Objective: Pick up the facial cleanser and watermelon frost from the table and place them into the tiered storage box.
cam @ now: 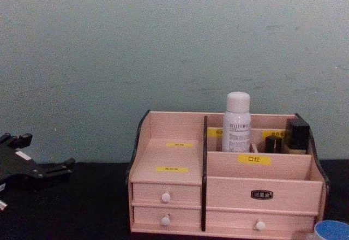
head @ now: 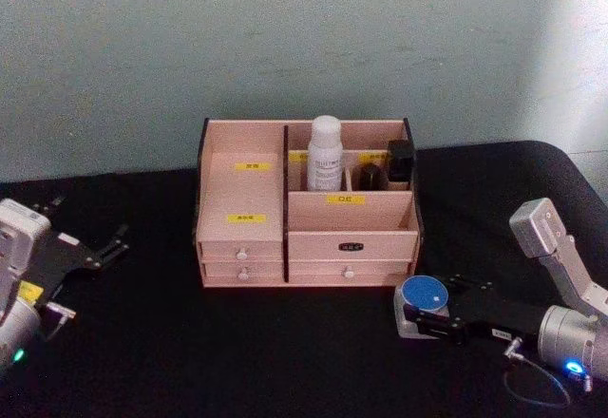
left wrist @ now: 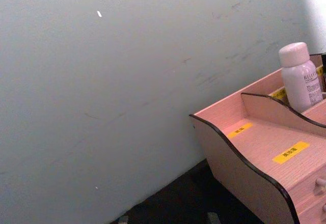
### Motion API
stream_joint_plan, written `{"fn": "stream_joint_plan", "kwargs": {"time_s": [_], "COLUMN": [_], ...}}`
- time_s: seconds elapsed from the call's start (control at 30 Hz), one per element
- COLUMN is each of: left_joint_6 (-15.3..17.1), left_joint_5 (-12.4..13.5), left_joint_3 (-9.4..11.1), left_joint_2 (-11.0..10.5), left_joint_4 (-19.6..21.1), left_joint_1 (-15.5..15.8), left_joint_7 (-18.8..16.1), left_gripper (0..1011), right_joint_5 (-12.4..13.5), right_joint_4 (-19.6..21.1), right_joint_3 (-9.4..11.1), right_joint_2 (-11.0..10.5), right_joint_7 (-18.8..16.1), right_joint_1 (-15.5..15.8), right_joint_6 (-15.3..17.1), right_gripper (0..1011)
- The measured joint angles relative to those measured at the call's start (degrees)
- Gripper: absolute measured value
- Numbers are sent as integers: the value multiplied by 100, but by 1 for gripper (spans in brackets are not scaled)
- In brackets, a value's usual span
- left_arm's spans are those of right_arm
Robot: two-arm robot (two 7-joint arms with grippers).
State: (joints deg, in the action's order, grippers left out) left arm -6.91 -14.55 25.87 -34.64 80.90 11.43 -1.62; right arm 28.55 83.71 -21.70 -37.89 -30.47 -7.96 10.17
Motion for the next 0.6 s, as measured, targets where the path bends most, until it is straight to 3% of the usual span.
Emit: {"fn": "stream_joint_plan", "kwargs": {"time_s": [0.3, 0.6], "left_joint_6": [0, 0], "left_joint_5": [0, 0], "left_joint_3": [0, 0], "left_joint_2": [0, 0], "left_joint_4": [0, 0], "left_joint_1": [0, 0], "left_joint_7": [0, 0], "left_gripper": [1001, 1001], "right_joint_5": [-9, 32], "right_joint_4": [1, 111], "right_joint_3": [-9, -55], "right_joint_2": [-10, -111], "right_joint_7": [-15, -303], "right_joint_1": [0, 3], "right_joint_6": [-20, -186], "right_gripper": [717, 717]}}
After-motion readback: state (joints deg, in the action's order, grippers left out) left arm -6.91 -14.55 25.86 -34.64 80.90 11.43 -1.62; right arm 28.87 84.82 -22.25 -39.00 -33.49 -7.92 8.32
